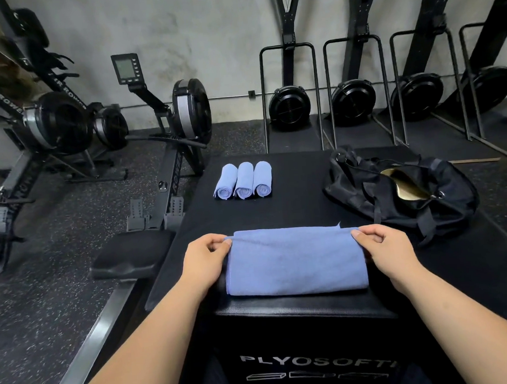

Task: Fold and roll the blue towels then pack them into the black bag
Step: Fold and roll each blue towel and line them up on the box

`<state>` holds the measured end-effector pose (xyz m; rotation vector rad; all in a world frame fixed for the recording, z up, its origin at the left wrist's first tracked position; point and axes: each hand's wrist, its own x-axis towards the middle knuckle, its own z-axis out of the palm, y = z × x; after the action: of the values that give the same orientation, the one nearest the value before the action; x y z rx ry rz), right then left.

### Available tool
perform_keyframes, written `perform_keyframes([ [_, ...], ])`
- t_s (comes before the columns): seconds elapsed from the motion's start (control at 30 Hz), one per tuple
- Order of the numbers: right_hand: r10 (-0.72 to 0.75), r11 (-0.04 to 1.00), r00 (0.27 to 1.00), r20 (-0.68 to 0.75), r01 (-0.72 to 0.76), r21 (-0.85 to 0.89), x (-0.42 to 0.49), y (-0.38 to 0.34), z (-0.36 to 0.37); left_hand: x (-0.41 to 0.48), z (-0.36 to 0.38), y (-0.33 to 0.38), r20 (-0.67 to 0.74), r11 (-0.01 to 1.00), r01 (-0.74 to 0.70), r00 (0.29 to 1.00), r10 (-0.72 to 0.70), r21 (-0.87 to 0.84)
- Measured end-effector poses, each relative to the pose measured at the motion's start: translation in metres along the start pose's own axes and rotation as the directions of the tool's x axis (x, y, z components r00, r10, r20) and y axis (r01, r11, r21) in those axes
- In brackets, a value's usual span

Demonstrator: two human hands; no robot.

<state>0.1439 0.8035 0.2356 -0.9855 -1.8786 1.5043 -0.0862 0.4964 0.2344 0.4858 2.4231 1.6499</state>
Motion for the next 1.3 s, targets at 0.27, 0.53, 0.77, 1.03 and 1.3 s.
perform_keyframes([
  [0.27, 0.018, 0.986, 0.998, -0.060, -0.028, -0.166, 0.069, 0.007, 0.029, 0.071, 0.031, -0.010, -0.017, 0.999, 0.039, 0.999, -0.038, 0.024],
  [0.53, -0.123, 0.931, 0.992, -0.017, 0.110, -0.347, 0.062, 0.036, 0.038, 0.061, 0.048, -0.048, 0.031, 0.999, -0.029, 0.999, 0.028, 0.036],
  [0.77, -0.143, 0.911, 0.990, -0.013, 0.127, -0.391, 0.057, 0.040, 0.039, 0.059, 0.050, -0.048, 0.054, 0.984, -0.050, 0.998, 0.042, 0.173],
  [1.03, -0.182, 0.876, 0.983, -0.008, 0.159, -0.455, 0.060, 0.043, 0.041, 0.059, 0.049, -0.047, 0.101, 0.960, -0.100, 0.992, 0.076, 0.261],
  [1.3, -0.225, 0.761, 0.972, 0.061, 0.214, -0.612, 0.066, 0.047, 0.048, 0.064, 0.050, -0.050, 0.192, 0.899, -0.160, 0.978, 0.087, 0.407],
])
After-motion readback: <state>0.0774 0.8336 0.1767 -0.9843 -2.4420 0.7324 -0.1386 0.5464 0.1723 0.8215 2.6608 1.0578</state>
